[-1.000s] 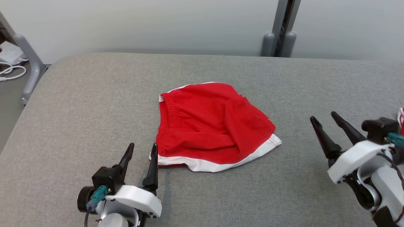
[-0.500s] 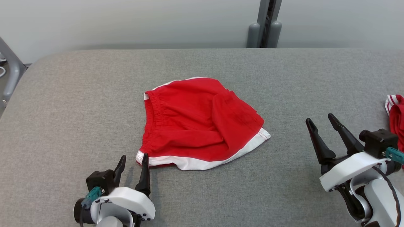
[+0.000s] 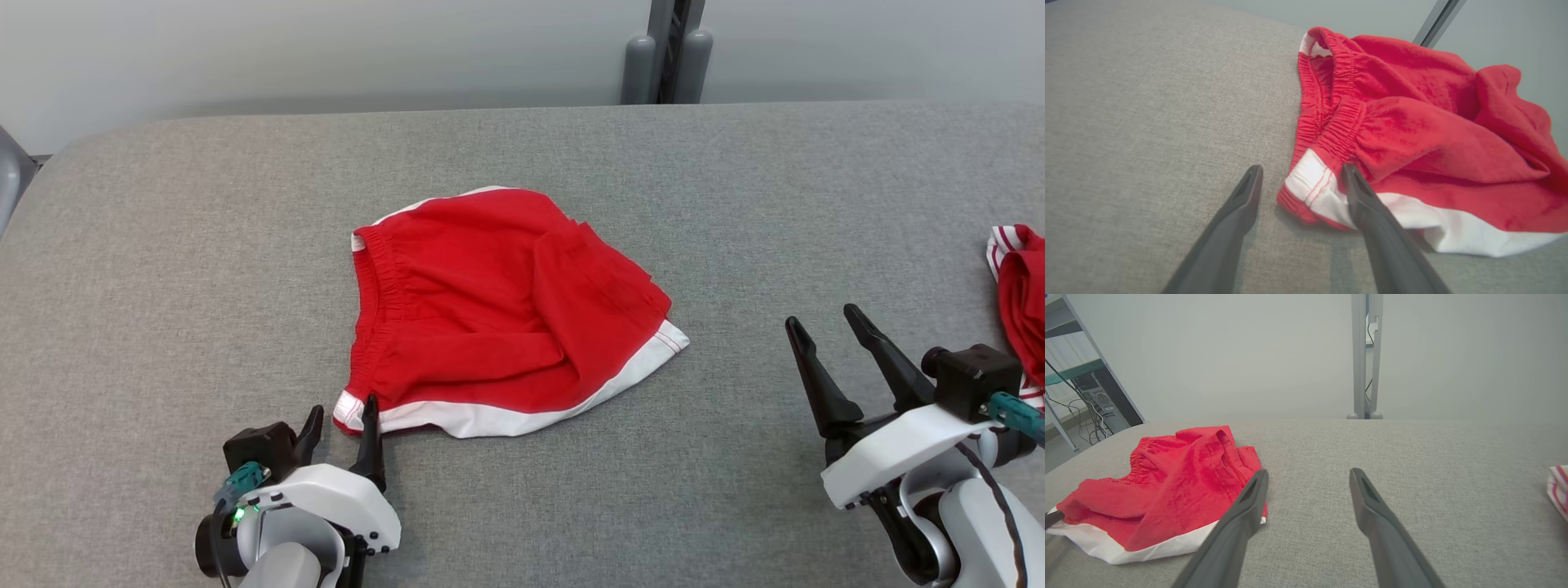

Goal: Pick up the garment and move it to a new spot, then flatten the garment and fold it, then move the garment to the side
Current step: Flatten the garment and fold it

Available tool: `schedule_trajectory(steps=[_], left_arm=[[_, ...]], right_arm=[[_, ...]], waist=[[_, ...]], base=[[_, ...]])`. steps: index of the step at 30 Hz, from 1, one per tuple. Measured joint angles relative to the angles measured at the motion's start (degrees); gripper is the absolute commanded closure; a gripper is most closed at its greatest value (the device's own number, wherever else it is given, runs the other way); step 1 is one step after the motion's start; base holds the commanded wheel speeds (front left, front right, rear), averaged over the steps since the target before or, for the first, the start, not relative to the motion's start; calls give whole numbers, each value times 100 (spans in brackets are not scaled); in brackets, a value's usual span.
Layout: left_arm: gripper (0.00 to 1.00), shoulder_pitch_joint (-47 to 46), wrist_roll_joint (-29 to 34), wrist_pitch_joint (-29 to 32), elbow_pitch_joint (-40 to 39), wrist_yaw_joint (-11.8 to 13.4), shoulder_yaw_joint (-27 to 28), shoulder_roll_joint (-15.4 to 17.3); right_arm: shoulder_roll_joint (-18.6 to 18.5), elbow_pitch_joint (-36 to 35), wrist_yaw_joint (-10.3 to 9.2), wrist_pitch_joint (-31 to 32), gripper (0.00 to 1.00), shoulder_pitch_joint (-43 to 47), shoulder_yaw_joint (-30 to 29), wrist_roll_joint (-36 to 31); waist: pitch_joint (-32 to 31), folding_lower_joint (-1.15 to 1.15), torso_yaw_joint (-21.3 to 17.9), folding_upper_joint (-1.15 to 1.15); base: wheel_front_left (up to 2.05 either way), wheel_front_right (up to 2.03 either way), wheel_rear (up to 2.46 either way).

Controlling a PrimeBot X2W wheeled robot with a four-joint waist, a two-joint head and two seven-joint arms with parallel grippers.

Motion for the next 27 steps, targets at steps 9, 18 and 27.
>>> schedule_trajectory(steps=[9, 18, 27], left_arm=[[100, -115, -111, -121, -141, -76, -153, -1], [100, -45, -71, -183, -816, -68, -286, 0], [100, 105, -115, -192, -1179, 10, -564, 1]], right_arm=[[98, 42, 0, 140, 0, 108, -66, -86], [547, 612, 0, 323, 0, 81, -93, 286], [538, 1101, 0, 402, 0, -233, 619, 372]], waist=[[-2, 0, 171, 0], [-40, 0, 516, 0], [0, 0, 777, 0]], base=[[0, 0, 0], [0, 0, 0], [0, 0, 0]])
